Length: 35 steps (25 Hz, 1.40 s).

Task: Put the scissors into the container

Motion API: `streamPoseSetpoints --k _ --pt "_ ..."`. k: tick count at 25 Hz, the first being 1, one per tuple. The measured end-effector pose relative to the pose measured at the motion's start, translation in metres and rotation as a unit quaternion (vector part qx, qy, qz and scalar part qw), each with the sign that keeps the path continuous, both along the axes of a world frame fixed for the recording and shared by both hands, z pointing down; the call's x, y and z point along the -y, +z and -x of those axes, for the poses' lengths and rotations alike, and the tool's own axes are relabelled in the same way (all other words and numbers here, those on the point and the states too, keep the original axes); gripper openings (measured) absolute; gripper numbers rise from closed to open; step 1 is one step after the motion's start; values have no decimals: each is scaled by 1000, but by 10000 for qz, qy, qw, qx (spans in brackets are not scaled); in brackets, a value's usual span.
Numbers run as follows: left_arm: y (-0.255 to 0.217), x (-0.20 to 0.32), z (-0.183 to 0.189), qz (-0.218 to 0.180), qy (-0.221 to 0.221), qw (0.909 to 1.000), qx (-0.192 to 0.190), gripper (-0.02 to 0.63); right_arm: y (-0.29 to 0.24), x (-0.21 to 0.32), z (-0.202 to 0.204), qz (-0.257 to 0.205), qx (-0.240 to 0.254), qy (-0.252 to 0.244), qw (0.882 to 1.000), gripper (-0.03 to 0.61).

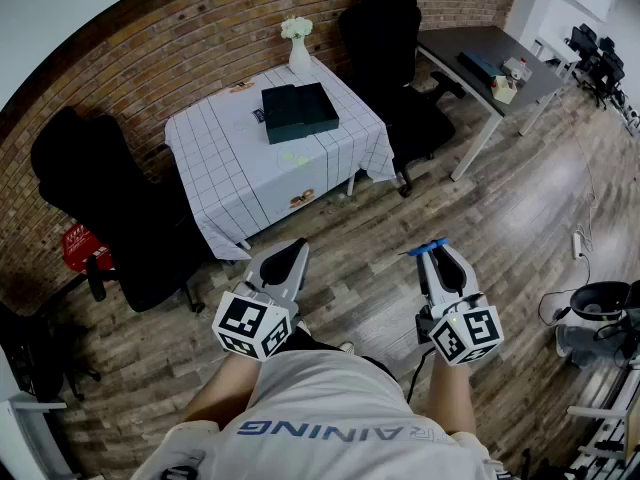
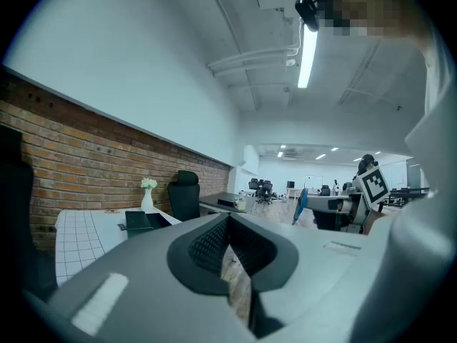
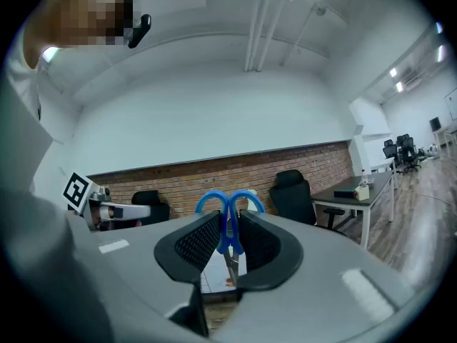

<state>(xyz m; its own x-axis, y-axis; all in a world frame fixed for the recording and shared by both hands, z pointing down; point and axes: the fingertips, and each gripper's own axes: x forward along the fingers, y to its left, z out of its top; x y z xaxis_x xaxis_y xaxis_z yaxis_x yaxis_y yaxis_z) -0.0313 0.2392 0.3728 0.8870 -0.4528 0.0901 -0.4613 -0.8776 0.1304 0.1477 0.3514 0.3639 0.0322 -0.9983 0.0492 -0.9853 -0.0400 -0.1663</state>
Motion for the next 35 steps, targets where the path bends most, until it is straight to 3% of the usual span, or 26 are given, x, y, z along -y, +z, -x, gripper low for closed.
streamPoseSetpoints --k 20,29,35 --pt "9 25 17 164 -289 9993 167 -2 14 35 8 120 253 -283 9992 103" --pt "19 85 7 219 -199 9995 140 -2 23 90 -2 140 343 -187 9991 103" --pt "3 159 5 209 -126 9997 -8 -2 4 159 -5 163 233 -83 9996 103"
